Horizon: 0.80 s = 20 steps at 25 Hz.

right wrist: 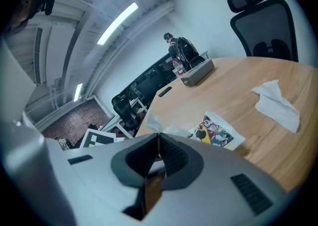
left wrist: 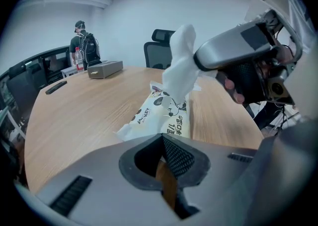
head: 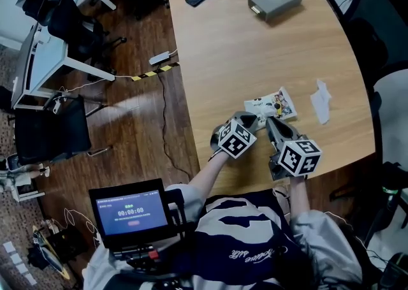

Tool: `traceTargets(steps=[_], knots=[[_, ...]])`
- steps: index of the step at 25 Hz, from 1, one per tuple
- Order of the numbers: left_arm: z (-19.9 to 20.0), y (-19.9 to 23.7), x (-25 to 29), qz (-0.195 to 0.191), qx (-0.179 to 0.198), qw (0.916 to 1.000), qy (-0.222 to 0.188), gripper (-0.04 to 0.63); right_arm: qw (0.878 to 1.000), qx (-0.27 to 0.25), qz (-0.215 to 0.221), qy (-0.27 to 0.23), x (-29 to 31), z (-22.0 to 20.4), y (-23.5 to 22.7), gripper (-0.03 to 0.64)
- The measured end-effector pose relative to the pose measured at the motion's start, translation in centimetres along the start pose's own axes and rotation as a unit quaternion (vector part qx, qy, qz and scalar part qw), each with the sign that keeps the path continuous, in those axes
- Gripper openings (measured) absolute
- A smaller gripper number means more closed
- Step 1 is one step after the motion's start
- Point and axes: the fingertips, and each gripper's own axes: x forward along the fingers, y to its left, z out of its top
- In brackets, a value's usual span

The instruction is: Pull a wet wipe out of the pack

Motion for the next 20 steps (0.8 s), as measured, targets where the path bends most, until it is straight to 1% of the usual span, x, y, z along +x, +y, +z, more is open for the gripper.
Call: traceTargets(steps=[3, 5, 7, 10, 12, 16, 20], knots=[[0.4, -0.6, -1.7, -0.004, -0.001, 1.0000, -0.005, 0.003, 1.000, -0.024, -0.018, 0.002, -1.9, 0.1, 1.7, 0.008], [0.7, -0.7, -2.3, -0.010, -0.008, 0.9998, -0.013, 0.003, 0.999, -0.032, -0.023, 0.003, -2.8, 0.1, 2.5, 0.009], [0.7, -0.1, -1.7, -0.011, -0.030, 0.9991, -0.026, 0.003, 0.999, -0.033, -0.021, 0.000, -2.9, -0.2, 1.9, 0.008], [1.2, 0.7, -2.4, -0.012, -0.077, 0.9948, -0.066, 0.003, 0.999, -0.031, -0.021, -0.011, -3.4, -0.5, 1.9, 0.009], [1.6, 0.4, -4.0, -0.016, -0.090, 0.9922, -0.085, 0.003, 0.999, -0.027, -0.022, -0.018, -4.0, -0.6, 2.6, 0.009], [2.2, -1.2, -6.8, -0.038, -0.071, 0.9907, -0.110, 0.003, 0.999, -0.022, -0.030, -0.029, -4.7, -1.4, 3.5, 0.009], [1.8, -3.1, -9.8, -0.065, -0.061, 0.9862, -0.139, 0.003, 0.998, -0.022, -0.037, -0.042, -4.8, -2.7, 4.2, 0.009]])
